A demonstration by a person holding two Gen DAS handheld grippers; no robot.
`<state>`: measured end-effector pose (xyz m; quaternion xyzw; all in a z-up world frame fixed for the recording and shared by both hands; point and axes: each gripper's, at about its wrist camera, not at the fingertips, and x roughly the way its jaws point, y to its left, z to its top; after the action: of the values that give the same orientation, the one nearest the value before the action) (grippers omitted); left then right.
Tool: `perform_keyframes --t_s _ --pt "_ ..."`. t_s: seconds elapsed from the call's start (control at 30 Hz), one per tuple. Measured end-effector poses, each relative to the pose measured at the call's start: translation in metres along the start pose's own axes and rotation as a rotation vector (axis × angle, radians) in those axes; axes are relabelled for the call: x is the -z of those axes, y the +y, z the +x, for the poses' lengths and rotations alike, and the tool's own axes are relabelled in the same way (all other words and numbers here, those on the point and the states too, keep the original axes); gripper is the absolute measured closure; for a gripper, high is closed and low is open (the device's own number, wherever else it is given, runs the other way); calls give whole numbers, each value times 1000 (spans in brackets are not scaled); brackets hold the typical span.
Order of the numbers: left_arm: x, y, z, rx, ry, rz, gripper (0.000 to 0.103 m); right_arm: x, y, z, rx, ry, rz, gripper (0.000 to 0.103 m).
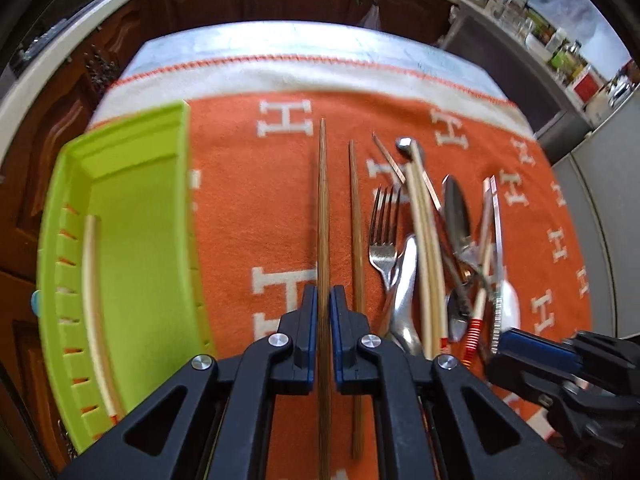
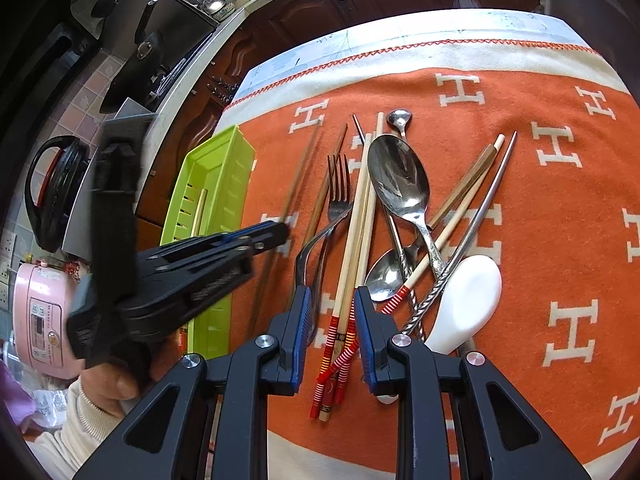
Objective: Organize utensils
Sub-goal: 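Place the brown chopstick in the green tray with the left gripper while the right reaches the pile, then close the right gripper on the second brown chopstick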
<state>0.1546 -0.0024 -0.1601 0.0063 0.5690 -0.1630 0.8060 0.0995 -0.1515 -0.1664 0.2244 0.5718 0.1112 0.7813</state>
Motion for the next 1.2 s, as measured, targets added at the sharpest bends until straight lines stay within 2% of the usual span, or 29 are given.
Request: perform_keyframes --t_s 0.23,0.33,0.5,0.7,0.83,0.9,0.97,1.2 --pt "4 19 -70 -14 -107 -23 99 -14 14 7 3 -2 -12 81" --pt "6 33 -89 -60 -137 -43 99 -22 26 10 9 -5 -30 81" --pt "15 54 -97 -182 -161 -73 99 -37 44 22 42 0 -40 81" --pt "28 77 -89 -226 -129 -111 99 -63 49 47 109 27 -29 81" --pt "30 85 -89 -245 -124 -112 98 -77 41 66 120 67 5 81" --pt "31 88 -88 -249 -120 -115 92 -81 39 75 122 95 23 81" --pt "29 91 -87 -247 -121 -125 75 -82 39 82 123 118 26 81" --pt "25 102 -92 -266 -149 -157 57 -82 41 101 164 172 25 81"
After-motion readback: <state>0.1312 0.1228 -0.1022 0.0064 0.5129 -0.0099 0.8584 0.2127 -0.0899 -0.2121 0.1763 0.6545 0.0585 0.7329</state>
